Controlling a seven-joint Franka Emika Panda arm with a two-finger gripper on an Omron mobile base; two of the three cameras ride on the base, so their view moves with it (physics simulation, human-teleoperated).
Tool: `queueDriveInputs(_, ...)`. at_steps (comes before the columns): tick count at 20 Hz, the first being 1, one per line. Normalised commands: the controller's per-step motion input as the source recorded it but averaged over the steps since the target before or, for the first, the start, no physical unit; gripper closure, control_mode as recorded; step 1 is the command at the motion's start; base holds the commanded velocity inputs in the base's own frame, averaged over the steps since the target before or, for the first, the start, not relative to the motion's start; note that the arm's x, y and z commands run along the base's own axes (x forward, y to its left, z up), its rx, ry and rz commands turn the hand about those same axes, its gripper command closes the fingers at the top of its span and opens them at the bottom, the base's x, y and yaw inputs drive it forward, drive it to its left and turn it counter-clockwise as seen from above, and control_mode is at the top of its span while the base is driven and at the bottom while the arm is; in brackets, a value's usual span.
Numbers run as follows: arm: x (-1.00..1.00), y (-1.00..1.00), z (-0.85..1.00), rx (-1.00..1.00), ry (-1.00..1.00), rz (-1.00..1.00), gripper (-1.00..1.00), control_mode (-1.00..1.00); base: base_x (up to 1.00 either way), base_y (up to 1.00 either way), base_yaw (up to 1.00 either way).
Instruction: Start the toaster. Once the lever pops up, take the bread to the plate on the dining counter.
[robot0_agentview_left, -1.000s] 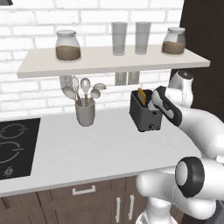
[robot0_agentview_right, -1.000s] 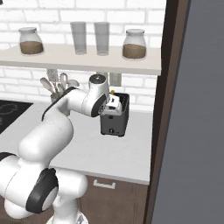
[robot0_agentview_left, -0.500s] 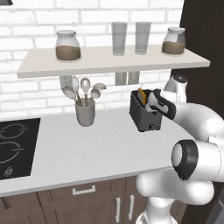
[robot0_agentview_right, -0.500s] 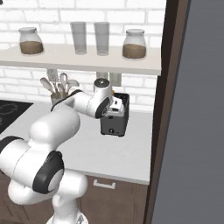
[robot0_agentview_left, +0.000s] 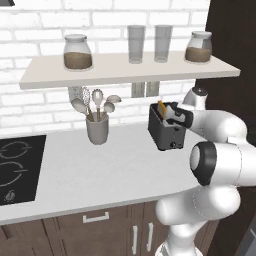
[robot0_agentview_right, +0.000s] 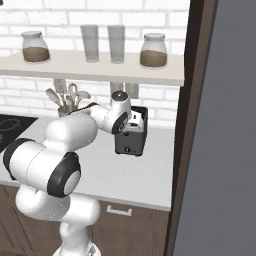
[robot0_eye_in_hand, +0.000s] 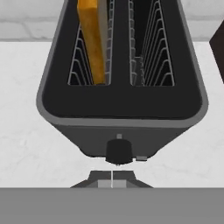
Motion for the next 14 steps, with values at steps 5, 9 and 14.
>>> queueDriveInputs(5,0.33,0.00,-0.35,0.00,0.00,0.00,1.00,-1.00,0.00,0.00,0.00)
queueDriveInputs(9,0.39,-0.05,-0.19,0.00,0.00,0.00,1.00,-1.00,0.00,0.00,0.00)
queueDriveInputs(14,0.30,-0.15,-0.27,0.00,0.01,0.00,1.00,-1.00,0.00,0.00,0.00)
